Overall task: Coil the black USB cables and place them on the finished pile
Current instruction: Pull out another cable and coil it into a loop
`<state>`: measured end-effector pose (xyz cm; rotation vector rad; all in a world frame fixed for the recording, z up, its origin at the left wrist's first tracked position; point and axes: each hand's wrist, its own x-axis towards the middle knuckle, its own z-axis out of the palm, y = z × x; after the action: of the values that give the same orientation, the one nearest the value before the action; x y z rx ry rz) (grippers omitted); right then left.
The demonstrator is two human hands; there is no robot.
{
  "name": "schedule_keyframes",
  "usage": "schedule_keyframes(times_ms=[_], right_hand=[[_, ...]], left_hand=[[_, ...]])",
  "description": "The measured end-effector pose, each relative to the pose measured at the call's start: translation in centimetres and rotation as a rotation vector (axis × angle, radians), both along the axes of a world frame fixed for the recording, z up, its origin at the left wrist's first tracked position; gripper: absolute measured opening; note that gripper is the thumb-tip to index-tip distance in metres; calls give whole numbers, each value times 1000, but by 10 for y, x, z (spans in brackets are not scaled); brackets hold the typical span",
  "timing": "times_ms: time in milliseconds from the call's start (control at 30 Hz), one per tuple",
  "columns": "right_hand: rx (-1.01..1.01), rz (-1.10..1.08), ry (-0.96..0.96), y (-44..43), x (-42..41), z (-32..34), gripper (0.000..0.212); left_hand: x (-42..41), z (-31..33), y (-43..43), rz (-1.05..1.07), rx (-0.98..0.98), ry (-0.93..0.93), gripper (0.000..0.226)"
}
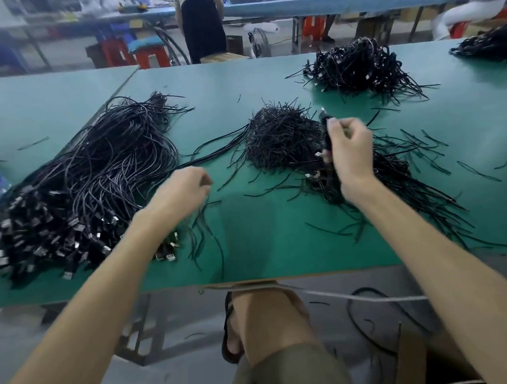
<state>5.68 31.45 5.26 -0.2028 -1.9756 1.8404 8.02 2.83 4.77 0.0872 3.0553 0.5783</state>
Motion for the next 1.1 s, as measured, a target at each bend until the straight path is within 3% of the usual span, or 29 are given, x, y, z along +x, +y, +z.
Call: schedule_keyframes(times_ms=[133, 233, 533, 700, 800, 900, 1000, 1067, 1100], right_hand=[[456, -34, -82, 36, -22, 17, 23], [772, -36, -151, 47, -27, 10, 21], [968, -131, -129, 44, -23, -23, 26], [1092, -158, 18, 35, -10, -29, 31], [1074, 71, 137, 7, 8, -30, 41], [1072, 333, 259, -25, 26, -36, 53], [882, 484, 174, -54, 44, -45, 40], [806, 352, 284, -68, 50, -49, 25], [725, 433, 325, -78, 55, -51, 22]], left_hand=[[5, 6, -47, 33, -316, -248, 33], [9, 6, -62, -13, -263, -276, 29], [15, -9, -67, -28, -295, -60, 14], [25, -8, -26, -21, 159, 33, 15], [38, 14, 14, -86, 401, 122, 17], [55, 39, 55, -236, 807, 131, 16], [76, 45, 104, -490, 1066, -14, 11], [80, 47, 125, -500, 1129, -41, 13], [78, 48, 129, -457, 1132, -35, 15]])
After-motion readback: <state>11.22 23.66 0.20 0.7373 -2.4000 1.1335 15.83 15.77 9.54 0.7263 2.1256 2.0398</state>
